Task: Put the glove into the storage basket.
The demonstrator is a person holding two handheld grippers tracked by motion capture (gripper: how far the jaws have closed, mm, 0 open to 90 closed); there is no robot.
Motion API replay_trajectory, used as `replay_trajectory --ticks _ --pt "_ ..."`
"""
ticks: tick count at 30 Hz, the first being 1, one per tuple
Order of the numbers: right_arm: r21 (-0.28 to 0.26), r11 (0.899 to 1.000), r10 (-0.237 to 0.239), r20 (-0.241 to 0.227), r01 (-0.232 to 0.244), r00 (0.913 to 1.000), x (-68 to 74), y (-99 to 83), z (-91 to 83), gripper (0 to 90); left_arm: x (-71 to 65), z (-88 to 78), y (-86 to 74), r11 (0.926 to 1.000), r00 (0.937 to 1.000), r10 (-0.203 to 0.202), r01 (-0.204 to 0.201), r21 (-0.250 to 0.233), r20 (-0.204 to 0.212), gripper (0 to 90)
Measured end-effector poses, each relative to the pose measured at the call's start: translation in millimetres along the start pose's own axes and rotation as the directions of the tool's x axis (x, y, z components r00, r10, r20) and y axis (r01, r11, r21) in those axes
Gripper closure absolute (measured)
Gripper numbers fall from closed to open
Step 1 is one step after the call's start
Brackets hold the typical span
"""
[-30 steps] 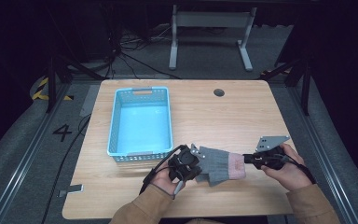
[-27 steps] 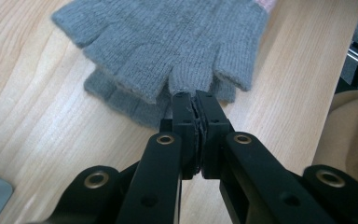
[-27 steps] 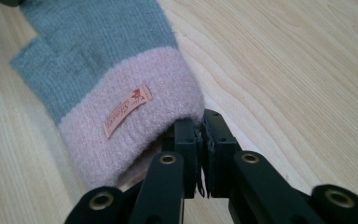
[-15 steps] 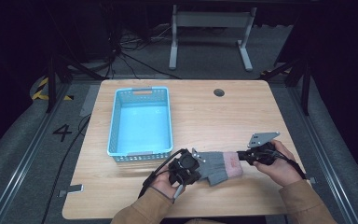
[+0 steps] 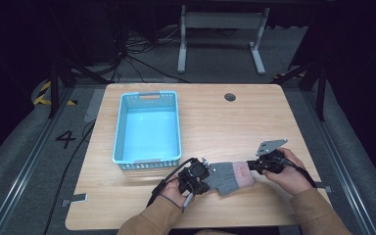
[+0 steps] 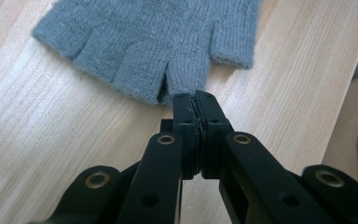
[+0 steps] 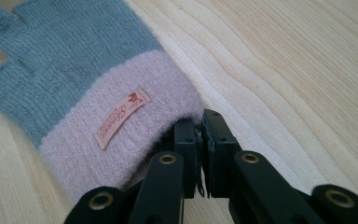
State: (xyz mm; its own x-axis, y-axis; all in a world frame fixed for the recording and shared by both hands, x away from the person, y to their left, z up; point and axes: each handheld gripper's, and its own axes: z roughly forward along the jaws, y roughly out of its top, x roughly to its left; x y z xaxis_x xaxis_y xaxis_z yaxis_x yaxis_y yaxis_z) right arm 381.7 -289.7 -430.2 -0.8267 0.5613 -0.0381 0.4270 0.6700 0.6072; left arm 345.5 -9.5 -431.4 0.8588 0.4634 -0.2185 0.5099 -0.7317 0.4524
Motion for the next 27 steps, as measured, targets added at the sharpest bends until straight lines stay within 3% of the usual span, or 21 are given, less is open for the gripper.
replay_trajectory --ticks 13,20,27 --pt "0.01 1.0 0.02 -0.001 -0.02 0.9998 1.7 -3.1 -2.8 83.8 6.6 0.6 -0.9 0.9998 0.9997 -0.02 0.02 -0.001 -0.014 87.6" --pt "0.006 1.0 0.012 0.02 -0.012 0.9997 -1.3 -5.4 -10.1 75.1 3.5 -8.1 0.1 0.9997 1.0 -0.008 0.008 -0.024 0.004 71.8" --pt "-0.019 0.999 0.037 0.061 -0.036 0.9974 -9.4 -11.2 -24.4 68.5 -2.6 -19.4 6.1 0.9969 0.9999 0.007 -0.008 -0.079 -0.015 55.7"
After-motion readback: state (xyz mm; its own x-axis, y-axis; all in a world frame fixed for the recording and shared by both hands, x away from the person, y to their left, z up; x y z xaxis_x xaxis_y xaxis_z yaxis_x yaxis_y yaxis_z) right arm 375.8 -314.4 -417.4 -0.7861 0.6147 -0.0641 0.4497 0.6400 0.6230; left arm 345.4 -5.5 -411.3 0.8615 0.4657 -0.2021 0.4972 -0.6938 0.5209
